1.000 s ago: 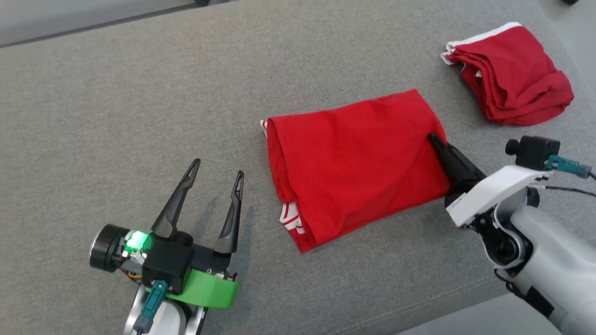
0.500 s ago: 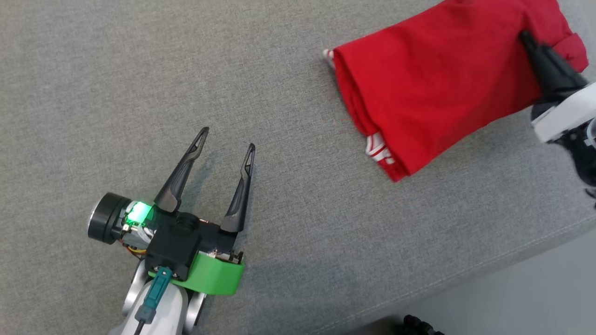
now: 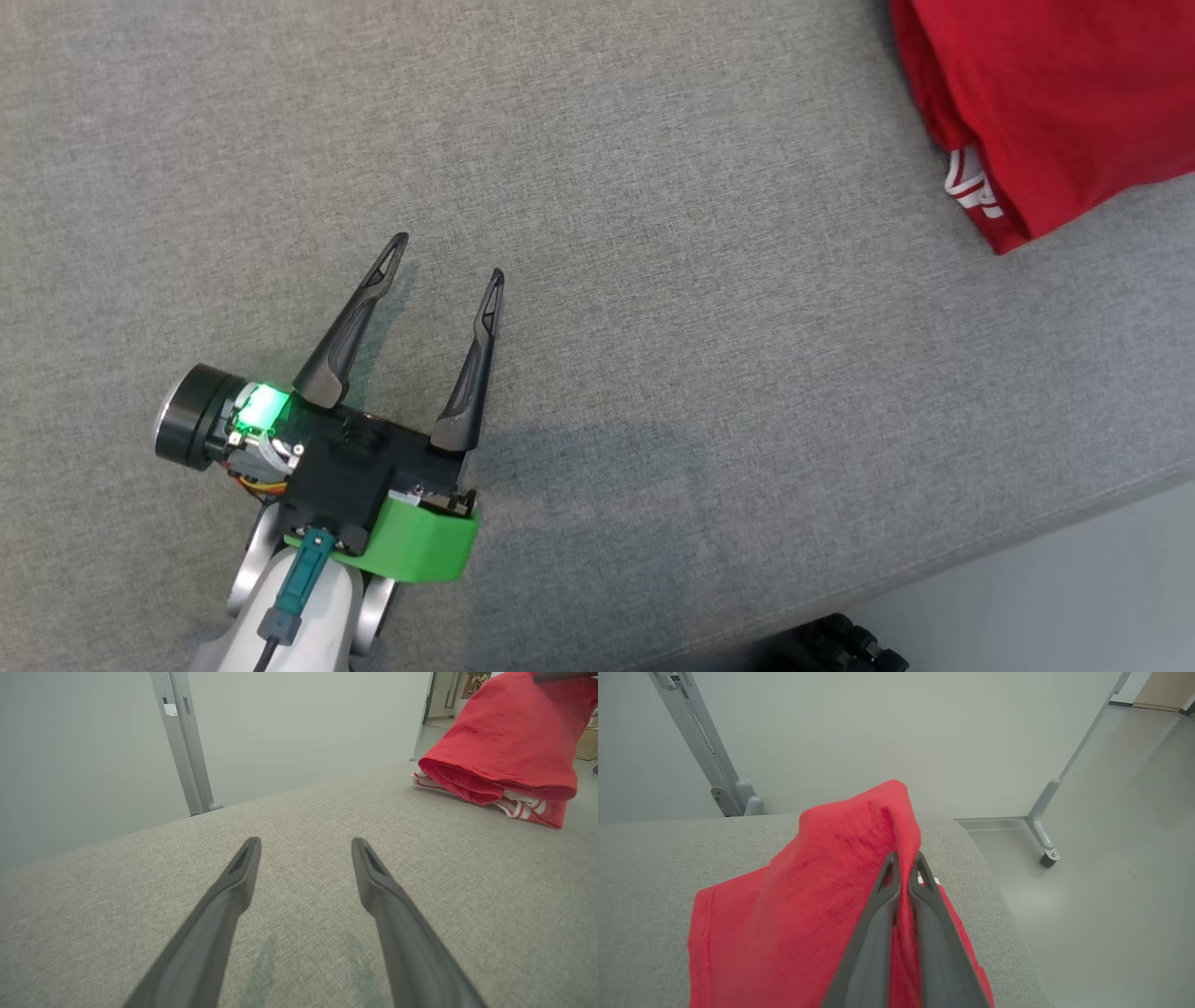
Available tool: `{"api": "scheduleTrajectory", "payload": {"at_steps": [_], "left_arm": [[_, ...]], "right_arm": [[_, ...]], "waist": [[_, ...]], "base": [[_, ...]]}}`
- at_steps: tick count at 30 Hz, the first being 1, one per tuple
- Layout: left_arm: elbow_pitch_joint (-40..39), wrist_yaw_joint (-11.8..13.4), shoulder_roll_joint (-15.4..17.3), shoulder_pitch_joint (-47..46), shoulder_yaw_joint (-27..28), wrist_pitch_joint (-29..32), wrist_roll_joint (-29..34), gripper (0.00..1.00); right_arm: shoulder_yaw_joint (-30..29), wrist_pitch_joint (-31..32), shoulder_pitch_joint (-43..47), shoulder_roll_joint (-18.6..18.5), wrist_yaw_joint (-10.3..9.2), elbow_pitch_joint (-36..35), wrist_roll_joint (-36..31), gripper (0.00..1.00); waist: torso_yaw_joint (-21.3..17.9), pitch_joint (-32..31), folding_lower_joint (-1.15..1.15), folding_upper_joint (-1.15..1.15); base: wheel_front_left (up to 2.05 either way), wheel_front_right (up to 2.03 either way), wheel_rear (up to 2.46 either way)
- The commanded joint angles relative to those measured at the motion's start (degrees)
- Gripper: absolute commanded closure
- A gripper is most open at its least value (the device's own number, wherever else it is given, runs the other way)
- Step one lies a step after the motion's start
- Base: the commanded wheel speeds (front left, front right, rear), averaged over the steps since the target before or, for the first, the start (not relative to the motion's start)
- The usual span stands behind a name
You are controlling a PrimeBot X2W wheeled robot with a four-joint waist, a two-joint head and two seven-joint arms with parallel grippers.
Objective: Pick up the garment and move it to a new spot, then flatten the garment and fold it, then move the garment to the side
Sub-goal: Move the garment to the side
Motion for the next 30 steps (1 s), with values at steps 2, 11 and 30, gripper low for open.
{"api": "scheduleTrajectory", "payload": {"at_steps": [2, 11, 30], "left_arm": [[-0.36, 0.21, 0.70, -1.86, -0.49, -0.24, 0.13, 0.00], [-0.24, 0.70, 1.39, -3.36, -1.19, -0.23, -0.31, 0.00], [2.04, 2.99, -2.45, 1.00, -0.85, -0.23, -3.50, 0.00]], "right_arm": [[-0.24, 0.16, -1.50, -2.15, -0.05, 2.30, 1.42, 1.00], [0.62, 0.28, -1.81, -1.56, -0.05, 11.89, 2.32, 0.00], [-9.39, -0.51, 9.07, 15.26, -0.05, 3.93, -19.44, 0.00]], "waist": [[1.34, 1.82, -0.01, 0.00], [3.04, 3.03, -0.01, 0.00], [8.67, -9.31, -0.01, 0.00]], "base": [[0.00, 0.00, 0.00], [0.00, 0.00, 0.00], [0.00, 0.00, 0.00]]}}
